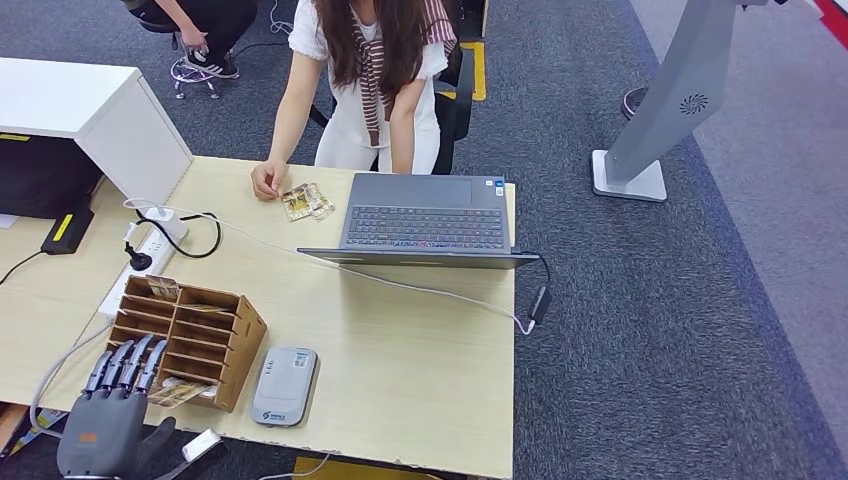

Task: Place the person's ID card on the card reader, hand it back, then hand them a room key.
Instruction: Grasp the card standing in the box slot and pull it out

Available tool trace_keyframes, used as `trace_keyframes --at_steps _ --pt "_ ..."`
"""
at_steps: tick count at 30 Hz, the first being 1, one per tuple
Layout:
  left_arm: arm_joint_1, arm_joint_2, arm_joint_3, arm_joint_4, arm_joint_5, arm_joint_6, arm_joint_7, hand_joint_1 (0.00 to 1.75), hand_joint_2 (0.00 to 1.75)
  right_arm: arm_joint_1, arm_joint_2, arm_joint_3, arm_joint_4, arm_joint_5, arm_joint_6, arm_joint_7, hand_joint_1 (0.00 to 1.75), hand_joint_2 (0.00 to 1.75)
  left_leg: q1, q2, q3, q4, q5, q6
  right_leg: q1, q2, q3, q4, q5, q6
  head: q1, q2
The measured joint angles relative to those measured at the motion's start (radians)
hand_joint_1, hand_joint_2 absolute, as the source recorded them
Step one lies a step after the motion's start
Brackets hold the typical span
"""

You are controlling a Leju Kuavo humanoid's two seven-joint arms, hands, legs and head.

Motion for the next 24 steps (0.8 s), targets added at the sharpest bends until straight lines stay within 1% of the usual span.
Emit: trace_keyframes --at_steps 3,4,7,8,24 --pt "-0.002 -0.003 0.000 0.001 0.000 0.001 0.000 0.01 1.75 0.000 0.000 0.000 0.000 0.000 0.001 -0.001 0.00 0.00 0.000 0.000 0.000 0.000 0.000 0.000 0.000 0.000 0.000 0.000 0.000 0.000 0.000 0.000" --pt "-0.002 -0.004 0.000 0.002 0.000 0.001 0.000 0.28 1.75 0.000 0.000 0.001 0.000 0.000 0.001 -0.001 0.00 0.00 0.000 0.000 0.000 0.000 0.000 0.000 0.000 0.000 0.000 0.000 0.000 0.000 0.000 0.000" --pt "-0.002 -0.006 0.000 0.003 0.004 0.000 0.000 1.58 1.75 0.000 0.000 0.001 0.000 0.000 0.000 -0.001 0.00 0.00 0.000 0.000 0.000 0.000 0.000 0.000 0.000 0.000 0.000 0.000 0.000 0.000 0.000 0.000" --pt "-0.002 -0.007 0.000 0.003 0.006 -0.001 0.000 1.75 1.75 0.000 0.000 0.001 0.000 0.000 0.000 -0.001 0.00 0.00 0.000 0.000 0.000 0.000 0.000 0.000 0.000 0.000 0.000 0.000 0.000 0.000 0.000 0.000" --pt "-0.001 -0.006 0.000 0.005 0.039 -0.006 -0.016 1.75 1.75 0.000 0.000 0.002 0.000 -0.002 0.005 -0.008 0.00 0.00 0.000 0.000 0.000 0.000 0.000 0.000 0.000 0.000 0.000 0.000 0.000 0.000 0.000 0.000"
